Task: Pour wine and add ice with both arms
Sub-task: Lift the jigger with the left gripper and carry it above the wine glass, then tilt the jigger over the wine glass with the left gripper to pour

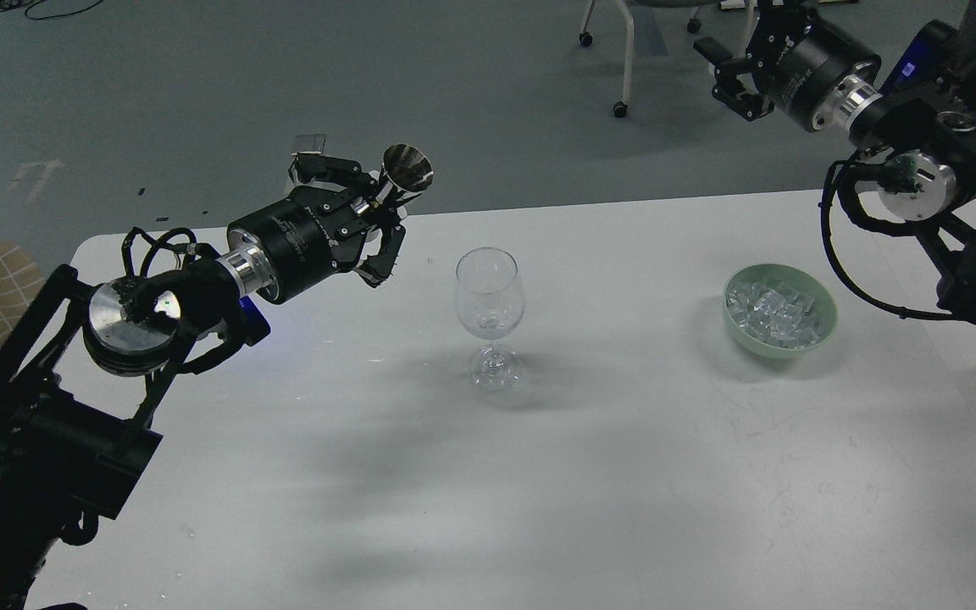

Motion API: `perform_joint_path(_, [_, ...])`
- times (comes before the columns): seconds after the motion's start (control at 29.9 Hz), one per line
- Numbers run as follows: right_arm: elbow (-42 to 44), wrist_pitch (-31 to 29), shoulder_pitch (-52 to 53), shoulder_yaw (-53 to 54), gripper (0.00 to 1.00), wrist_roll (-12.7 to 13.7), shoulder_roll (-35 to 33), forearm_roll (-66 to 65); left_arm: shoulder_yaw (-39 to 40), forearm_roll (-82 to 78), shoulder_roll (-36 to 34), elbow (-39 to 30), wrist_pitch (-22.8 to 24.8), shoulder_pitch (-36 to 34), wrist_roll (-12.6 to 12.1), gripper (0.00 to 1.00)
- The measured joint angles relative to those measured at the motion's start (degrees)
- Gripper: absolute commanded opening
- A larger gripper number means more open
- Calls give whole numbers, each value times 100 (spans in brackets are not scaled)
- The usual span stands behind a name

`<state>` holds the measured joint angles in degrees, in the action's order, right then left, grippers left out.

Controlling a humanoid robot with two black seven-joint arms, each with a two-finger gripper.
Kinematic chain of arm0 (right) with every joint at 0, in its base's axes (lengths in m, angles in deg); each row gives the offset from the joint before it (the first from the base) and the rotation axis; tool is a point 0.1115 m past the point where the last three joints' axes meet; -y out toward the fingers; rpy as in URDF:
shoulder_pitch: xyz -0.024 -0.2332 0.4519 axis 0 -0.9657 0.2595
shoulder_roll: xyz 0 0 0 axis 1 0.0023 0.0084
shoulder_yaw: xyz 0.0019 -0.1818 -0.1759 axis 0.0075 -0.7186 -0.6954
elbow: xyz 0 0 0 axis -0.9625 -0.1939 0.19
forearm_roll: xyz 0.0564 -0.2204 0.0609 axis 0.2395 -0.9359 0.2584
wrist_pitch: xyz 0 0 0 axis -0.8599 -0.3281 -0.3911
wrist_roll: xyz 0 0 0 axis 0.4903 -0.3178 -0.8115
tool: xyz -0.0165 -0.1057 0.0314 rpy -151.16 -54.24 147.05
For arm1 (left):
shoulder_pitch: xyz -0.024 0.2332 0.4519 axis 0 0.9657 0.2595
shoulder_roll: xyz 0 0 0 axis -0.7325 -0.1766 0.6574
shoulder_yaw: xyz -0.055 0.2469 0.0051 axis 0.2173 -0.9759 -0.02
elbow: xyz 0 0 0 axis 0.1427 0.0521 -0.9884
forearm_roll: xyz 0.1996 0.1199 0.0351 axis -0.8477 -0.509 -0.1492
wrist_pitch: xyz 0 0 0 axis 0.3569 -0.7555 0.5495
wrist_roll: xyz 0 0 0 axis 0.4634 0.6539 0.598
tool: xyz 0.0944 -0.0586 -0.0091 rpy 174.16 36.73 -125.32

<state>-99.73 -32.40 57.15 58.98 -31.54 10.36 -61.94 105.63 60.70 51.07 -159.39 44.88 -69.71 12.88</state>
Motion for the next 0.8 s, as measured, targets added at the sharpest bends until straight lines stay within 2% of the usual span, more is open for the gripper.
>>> perform_joint_path(0.8, [0,0,7,0,100,-9,33,0,-458,-878,17,-106,-498,-224,0,0])
